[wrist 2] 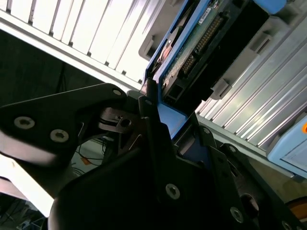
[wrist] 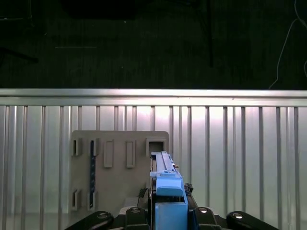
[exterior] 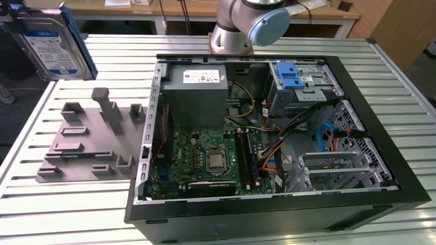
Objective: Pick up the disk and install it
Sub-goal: 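Pick up the disk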
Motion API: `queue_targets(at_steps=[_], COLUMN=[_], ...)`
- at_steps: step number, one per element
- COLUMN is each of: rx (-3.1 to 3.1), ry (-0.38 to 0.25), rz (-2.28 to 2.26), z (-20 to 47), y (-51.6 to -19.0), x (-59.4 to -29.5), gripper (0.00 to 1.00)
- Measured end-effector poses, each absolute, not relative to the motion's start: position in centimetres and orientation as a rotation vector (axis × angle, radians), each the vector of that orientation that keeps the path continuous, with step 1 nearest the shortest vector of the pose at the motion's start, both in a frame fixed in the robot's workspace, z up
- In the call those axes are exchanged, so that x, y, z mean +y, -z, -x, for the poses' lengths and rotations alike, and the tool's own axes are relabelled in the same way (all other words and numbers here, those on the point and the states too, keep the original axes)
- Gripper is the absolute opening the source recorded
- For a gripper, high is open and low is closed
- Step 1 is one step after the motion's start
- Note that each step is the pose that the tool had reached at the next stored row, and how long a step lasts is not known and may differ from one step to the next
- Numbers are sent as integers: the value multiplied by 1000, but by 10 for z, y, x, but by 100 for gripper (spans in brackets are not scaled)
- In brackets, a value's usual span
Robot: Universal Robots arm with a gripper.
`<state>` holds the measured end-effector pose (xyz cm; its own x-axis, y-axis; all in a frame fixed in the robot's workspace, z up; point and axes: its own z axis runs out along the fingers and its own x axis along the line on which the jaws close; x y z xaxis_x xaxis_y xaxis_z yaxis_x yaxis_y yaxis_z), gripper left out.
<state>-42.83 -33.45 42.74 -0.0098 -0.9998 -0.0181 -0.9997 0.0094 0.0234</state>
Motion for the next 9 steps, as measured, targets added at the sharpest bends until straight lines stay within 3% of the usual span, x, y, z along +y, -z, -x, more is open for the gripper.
queue_targets(at_steps=[9], rx=[-2230], ry=[45], rz=[-2209], z=[428], y=[-447], x=[-335], gripper=[36])
